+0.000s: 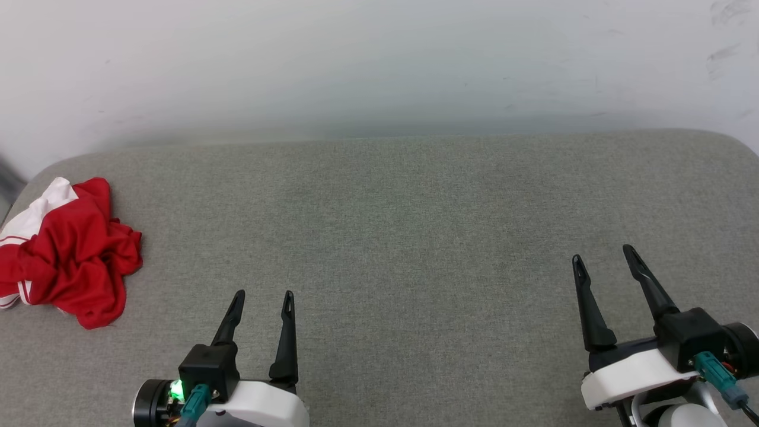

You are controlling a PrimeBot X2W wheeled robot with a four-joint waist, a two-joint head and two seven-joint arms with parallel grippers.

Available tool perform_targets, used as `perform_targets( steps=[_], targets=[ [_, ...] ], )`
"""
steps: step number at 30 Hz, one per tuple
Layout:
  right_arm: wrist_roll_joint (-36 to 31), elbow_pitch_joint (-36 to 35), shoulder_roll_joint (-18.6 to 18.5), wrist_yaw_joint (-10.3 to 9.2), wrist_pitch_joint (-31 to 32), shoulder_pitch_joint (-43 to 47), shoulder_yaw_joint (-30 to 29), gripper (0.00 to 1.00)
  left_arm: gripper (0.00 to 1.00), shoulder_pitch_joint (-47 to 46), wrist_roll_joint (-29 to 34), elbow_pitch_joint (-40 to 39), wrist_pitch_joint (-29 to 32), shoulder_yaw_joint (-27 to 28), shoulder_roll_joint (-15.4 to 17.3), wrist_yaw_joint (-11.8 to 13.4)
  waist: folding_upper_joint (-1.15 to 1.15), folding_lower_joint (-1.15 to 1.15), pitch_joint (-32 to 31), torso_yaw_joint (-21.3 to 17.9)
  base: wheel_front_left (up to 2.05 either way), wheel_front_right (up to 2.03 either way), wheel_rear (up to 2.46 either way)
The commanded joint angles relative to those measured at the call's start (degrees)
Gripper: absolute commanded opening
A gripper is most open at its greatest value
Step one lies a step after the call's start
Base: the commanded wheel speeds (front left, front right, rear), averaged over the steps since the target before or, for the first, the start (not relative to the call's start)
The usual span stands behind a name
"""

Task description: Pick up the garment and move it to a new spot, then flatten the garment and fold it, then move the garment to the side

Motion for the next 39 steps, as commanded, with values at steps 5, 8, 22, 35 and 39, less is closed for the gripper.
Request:
perform_targets(
  steps=[5,8,22,35,39],
  targets=[
    [0.12,-1.02,-0.06,0.00,-0.96,0.06,0.24,1.00,1.00,0.56,0.55,-1.34,-1.01,1.70,-1.32,-1.25,0.00,0.00,0.03,-0.01,0.00,0.00,0.00],
    [1.17,-1.03,-0.06,0.00,-1.37,0.38,0.07,1.00,1.00,1.36,1.23,-1.68,-1.30,3.40,-2.60,-2.75,0.00,0.00,-0.02,0.03,0.00,0.00,0.00],
    [4.65,2.15,-0.05,0.00,-2.86,0.99,-0.82,1.00,1.00,3.91,6.49,-0.35,-2.90,10.77,-7.76,-11.48,0.00,0.00,-0.24,-0.03,0.00,0.00,0.00],
    [2.02,3.37,-0.05,-0.01,-3.85,0.77,-0.46,1.00,1.00,4.64,12.17,1.12,-3.94,12.21,-8.77,-14.61,0.00,0.00,-0.10,0.08,0.00,0.00,0.00],
    [2.15,3.64,-0.05,-0.01,-3.85,0.61,-0.49,1.00,1.00,4.53,12.43,1.50,-3.88,12.25,-8.85,-14.88,0.00,0.00,-0.04,0.14,0.00,0.00,0.00]
  ],
)
